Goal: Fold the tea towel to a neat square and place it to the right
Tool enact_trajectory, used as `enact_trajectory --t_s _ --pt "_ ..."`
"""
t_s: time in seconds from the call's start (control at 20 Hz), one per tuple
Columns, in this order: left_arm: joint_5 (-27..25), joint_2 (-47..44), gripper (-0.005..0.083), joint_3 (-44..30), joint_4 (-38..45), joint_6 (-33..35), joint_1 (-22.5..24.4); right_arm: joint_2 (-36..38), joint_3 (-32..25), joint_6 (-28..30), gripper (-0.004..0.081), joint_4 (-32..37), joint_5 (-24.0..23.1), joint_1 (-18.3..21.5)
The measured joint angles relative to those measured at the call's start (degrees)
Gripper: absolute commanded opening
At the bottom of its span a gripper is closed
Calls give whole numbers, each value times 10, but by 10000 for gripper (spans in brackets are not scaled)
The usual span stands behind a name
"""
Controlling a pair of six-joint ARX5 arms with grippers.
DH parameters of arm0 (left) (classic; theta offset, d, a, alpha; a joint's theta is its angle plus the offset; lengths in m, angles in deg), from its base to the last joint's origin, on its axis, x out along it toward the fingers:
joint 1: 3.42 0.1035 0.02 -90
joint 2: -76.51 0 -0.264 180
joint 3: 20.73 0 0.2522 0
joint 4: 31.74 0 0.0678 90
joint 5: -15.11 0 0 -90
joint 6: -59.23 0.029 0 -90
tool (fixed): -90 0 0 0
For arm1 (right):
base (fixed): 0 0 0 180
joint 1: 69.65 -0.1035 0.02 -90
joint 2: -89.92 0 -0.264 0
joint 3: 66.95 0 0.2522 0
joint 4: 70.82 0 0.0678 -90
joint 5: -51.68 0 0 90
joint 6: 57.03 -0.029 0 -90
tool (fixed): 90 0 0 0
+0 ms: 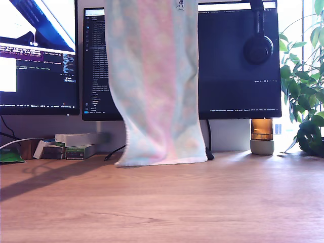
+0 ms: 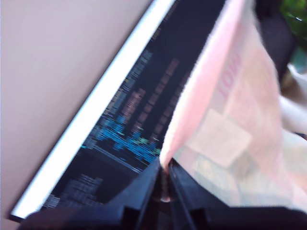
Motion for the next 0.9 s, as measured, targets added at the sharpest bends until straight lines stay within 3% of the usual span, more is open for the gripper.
enact_trajectory --t_s 0.55,0.9 --pt "3 5 -24 1 61 4 12 0 0 -5 -11 -9 5 -1" --pt "49 20 -24 2 -44 -7 19 0 0 -5 -11 -57 5 -1"
